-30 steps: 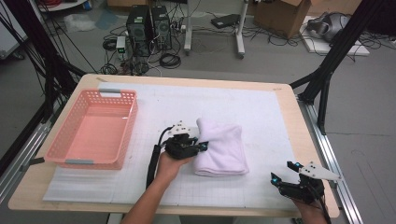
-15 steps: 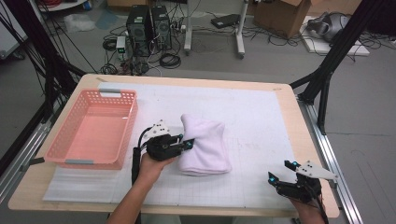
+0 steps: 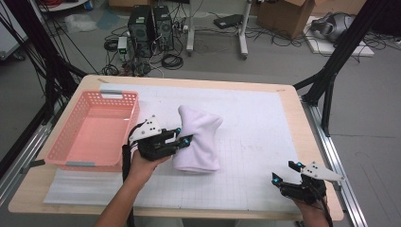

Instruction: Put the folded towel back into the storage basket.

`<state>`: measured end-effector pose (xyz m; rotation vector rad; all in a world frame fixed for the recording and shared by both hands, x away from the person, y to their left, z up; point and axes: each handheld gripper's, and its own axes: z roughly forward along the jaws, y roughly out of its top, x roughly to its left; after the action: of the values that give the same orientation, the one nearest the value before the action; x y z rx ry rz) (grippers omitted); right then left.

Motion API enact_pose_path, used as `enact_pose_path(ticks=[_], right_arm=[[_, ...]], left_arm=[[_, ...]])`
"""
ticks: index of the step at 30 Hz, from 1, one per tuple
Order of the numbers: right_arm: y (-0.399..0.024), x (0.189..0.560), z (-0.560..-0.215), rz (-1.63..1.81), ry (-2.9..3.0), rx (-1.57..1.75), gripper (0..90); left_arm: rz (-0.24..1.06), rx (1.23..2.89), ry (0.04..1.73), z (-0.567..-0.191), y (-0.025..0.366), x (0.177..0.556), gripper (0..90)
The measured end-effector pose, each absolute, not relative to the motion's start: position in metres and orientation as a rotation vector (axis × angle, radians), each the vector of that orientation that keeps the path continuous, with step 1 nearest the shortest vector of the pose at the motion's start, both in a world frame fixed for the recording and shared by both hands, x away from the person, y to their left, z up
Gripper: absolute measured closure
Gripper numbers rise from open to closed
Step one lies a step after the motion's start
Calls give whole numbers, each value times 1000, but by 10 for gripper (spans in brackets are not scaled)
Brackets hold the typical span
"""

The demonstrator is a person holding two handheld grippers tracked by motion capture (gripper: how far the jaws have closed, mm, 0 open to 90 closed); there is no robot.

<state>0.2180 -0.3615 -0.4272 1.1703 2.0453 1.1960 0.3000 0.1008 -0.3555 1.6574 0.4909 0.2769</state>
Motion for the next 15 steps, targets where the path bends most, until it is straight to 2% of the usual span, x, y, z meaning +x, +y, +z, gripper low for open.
enact_pose_path(ticks=[15], right_arm=[[-361, 219, -425, 1202, 2038, 1174, 201]], left_arm=[[341, 1613, 438, -320, 132, 295, 738]])
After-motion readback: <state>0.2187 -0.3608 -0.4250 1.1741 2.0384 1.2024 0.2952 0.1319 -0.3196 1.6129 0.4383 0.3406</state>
